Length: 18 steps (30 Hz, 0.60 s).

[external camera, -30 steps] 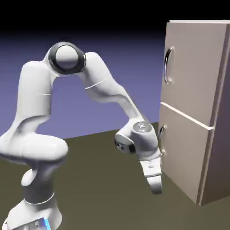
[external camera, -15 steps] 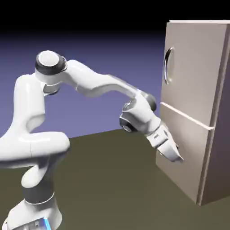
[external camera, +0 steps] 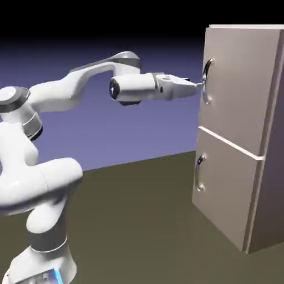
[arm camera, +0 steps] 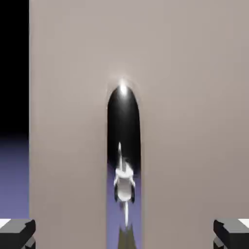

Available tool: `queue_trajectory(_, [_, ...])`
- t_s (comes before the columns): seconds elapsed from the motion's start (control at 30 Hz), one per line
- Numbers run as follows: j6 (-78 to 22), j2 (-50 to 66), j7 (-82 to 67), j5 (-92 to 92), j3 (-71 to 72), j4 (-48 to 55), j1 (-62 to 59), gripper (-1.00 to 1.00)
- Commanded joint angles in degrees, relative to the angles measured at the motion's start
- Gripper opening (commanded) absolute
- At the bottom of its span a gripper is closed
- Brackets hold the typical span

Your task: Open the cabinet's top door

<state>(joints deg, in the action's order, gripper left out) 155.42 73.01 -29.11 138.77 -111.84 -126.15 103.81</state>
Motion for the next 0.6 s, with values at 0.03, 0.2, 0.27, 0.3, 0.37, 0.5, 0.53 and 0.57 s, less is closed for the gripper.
queue_trajectory(0.03, [-0.26, -0.35, 0.06, 0.74, 1.18, 2.55, -2.93, 0.00])
queue_trajectory(0.2, [-7.58, -0.18, -3.77, 2.20, -2.36, -3.68, 1.24, -1.00])
queue_trajectory(0.27, [-12.56, -0.37, -6.10, 2.39, -4.88, -7.71, 3.91, -1.00])
queue_trajectory(0.3, [-15.05, -0.54, -7.19, 2.25, -6.19, -9.64, 5.17, -1.00])
queue_trajectory(0.37, [-20.04, -0.97, -9.19, 1.56, -8.91, -13.29, 7.50, -1.00])
queue_trajectory(0.5, [-30.01, -2.13, -12.65, -1.26, -14.77, -19.62, 11.14, -1.00])
queue_trajectory(0.53, [-32.50, -2.48, -13.42, -2.22, -16.31, -20.97, 11.81, -1.00])
queue_trajectory(0.57, [-34.99, -2.86, -14.17, -3.26, -17.87, -22.23, 12.38, -1.00])
